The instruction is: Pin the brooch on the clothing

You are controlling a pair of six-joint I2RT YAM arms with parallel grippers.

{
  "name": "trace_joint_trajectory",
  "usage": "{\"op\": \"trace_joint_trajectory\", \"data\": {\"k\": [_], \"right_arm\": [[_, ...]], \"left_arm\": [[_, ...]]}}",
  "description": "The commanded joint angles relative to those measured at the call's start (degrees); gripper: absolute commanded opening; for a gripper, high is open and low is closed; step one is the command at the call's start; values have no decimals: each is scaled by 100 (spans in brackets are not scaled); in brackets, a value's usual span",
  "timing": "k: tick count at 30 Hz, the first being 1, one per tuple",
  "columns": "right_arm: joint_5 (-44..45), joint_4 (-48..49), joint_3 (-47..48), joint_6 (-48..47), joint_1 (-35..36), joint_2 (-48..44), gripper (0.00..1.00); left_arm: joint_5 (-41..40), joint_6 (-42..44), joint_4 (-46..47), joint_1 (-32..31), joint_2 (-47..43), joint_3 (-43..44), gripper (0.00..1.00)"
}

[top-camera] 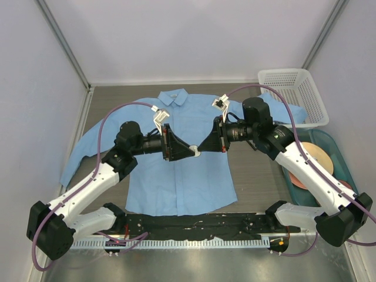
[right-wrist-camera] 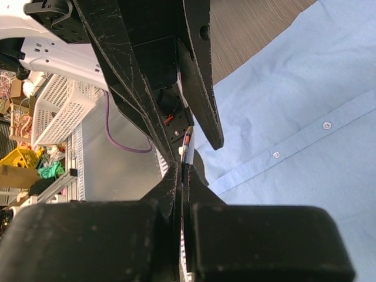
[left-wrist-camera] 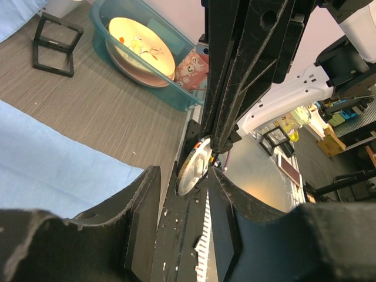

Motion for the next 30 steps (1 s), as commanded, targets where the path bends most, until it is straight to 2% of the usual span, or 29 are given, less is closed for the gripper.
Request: {"op": "trace_joint_trajectory", "data": {"k": [1, 12, 30], "right_arm": [[87, 172, 24, -23, 40, -133, 1], [140, 181, 33, -14, 84, -115, 1], [316, 14, 59, -190, 111, -203, 1]], "left_arm": [[26, -54, 386, -12, -7, 130, 43], [-132, -134, 448, -21, 73, 174, 43], [-247, -204, 219, 5, 20, 33, 30]]}}
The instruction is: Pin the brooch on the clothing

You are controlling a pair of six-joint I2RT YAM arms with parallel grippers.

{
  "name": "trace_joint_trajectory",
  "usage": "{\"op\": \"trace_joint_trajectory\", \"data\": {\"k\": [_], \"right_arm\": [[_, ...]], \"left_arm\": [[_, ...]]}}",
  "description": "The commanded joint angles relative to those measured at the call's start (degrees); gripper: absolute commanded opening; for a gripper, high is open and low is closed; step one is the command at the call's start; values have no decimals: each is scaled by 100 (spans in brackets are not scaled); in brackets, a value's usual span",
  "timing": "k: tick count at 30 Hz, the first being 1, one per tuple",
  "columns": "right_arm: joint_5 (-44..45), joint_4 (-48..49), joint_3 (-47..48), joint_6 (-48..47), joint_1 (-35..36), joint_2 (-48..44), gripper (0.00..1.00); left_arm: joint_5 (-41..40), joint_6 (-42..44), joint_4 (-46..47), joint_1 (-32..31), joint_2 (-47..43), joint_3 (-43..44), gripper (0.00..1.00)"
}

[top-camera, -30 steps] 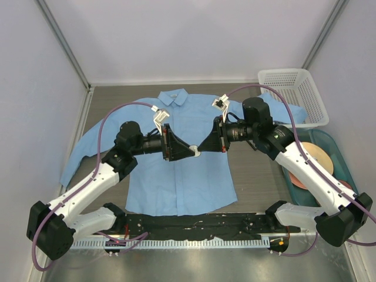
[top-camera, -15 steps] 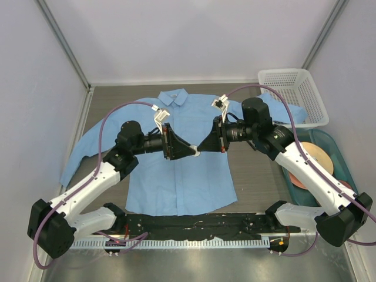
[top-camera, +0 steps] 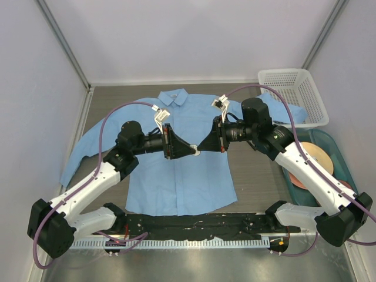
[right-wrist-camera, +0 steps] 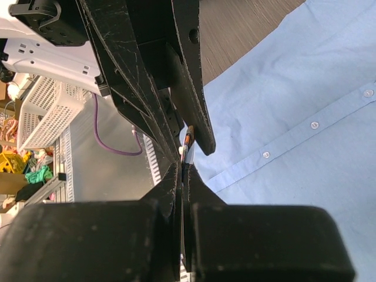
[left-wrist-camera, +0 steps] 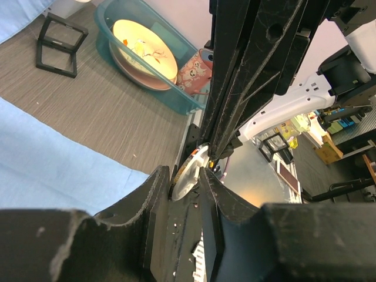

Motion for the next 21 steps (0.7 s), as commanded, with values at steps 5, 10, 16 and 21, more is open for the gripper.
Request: {"op": "trace_joint_trajectory", "data": {"k": [5, 10, 16, 21], "right_arm": [[124, -30, 112, -193, 36, -229, 1], [177, -39, 147, -202, 28, -238, 1], [168, -56, 147, -245, 28, -229, 1], [212, -30, 147, -211, 28, -229, 1]], "left_arm": [[-54, -71, -15, 80, -195, -4, 32], [-98, -141, -15, 150, -239, -48, 38], [-28, -97, 90, 159, -300, -118, 41], [104, -44, 328, 159, -362, -75, 49]]}}
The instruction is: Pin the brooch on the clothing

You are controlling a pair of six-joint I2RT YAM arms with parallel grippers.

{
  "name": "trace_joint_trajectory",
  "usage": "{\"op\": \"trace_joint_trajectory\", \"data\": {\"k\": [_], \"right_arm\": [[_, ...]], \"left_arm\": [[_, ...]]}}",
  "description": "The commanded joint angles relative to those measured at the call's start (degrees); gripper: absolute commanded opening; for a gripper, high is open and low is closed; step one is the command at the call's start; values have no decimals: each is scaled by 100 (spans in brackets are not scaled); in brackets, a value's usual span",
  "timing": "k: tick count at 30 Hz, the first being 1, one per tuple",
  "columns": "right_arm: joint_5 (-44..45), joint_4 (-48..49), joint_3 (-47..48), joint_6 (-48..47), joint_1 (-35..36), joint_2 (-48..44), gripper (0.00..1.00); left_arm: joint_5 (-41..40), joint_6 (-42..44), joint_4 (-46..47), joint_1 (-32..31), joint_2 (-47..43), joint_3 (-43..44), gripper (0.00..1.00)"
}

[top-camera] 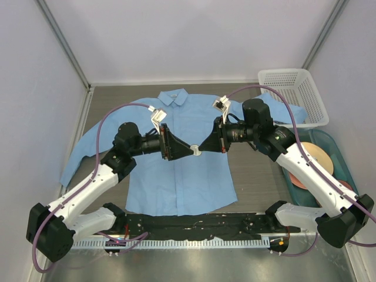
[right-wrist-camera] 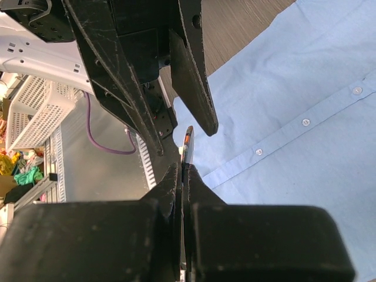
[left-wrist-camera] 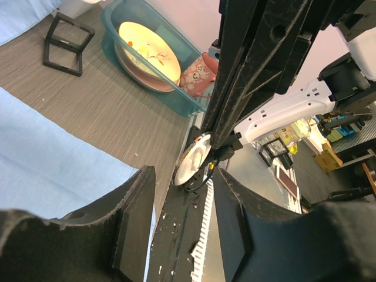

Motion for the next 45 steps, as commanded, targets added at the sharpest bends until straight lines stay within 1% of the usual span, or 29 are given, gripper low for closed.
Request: {"op": "trace_joint_trajectory", "data": {"k": [1, 8, 15, 34, 38, 39, 42, 45], "right_arm": [[48, 197, 127, 21, 28, -142, 1], [83, 400, 39, 285, 36, -72, 1], [127, 426, 22, 347, 36, -72, 1], [329, 514, 4, 505, 45, -45, 1], [321, 523, 13, 540, 54, -36, 1], [312, 523, 4, 531, 54, -45, 1], [312, 497, 4, 496, 54, -45, 1], [312, 488, 4, 470, 45, -71, 1]], "left_arm": [[58, 78, 411, 15, -150, 61, 49], [-241, 166, 323, -143, -53, 237, 50], [-522, 140, 165, -170, 0, 307, 47], [-680, 148, 86, -258, 105, 421, 45], [-733, 183, 33, -267, 105, 430, 41], [-777, 201, -28, -258, 105, 439, 37], [-812, 228, -116, -249, 105, 439, 31], [-847, 193, -143, -240, 96, 404, 28]]}}
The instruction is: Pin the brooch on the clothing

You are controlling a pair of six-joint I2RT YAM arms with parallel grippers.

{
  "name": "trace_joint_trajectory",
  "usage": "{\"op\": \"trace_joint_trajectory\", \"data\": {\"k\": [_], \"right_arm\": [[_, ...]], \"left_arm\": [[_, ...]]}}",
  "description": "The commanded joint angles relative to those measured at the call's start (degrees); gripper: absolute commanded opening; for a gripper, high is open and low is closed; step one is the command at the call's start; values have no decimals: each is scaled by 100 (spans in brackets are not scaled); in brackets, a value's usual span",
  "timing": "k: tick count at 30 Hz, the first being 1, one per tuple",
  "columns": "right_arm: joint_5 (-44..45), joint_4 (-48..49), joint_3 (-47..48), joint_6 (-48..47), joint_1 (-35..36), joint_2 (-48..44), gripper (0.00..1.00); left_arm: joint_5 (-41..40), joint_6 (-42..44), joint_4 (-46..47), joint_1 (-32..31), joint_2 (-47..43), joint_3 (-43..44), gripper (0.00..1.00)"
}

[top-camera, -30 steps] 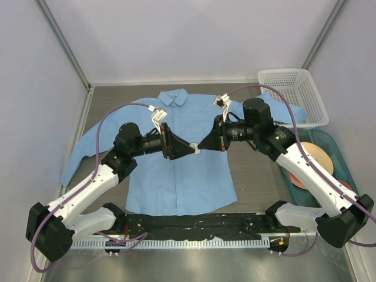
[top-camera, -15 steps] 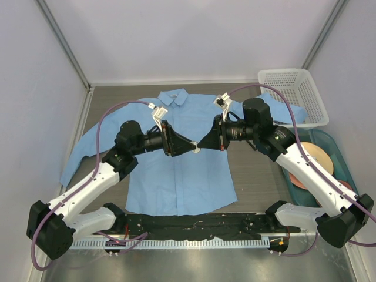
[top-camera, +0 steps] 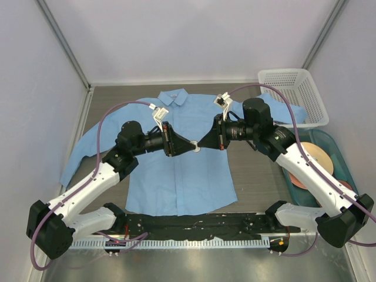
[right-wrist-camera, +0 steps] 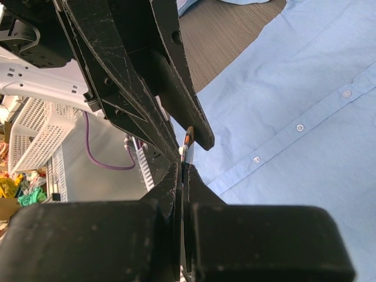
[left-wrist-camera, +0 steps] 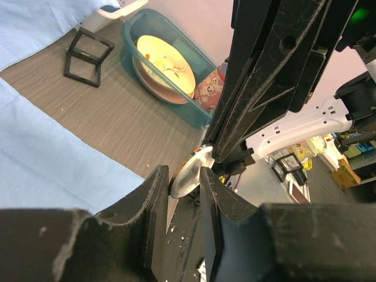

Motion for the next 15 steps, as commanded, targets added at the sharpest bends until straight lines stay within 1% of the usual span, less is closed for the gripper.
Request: {"op": "trace_joint_trajectory", "data": {"k": [1, 2, 6, 7, 9, 10, 11, 14, 15], "right_arm": [[-23, 215, -2, -11, 19, -95, 1], [4, 214, -3, -20, 28, -104, 1], [65, 179, -3, -81, 28, -131, 1], [83, 171, -3, -99, 28, -131, 1], [92, 144, 6, -160, 28, -140, 1], [92, 127, 6, -169, 28, -140, 1], [83, 118, 24, -195, 28, -140, 1], [101, 48, 67, -371, 28, -166, 1], [101, -13, 85, -502, 28, -166, 1]], "left_arm": [[-166, 50, -23, 7, -33, 166, 28], [-166, 15, -14, 24, -33, 157, 26], [-69, -99, 56, 86, -59, 87, 26], [-52, -134, 65, 95, -68, 78, 26], [36, -187, 153, 95, -77, 51, 31], [71, -213, 197, 95, -77, 16, 33], [133, -222, 301, 112, -103, -10, 42], [396, -161, 478, 147, -199, -80, 59], [571, -117, 496, 182, -278, -89, 60]]}}
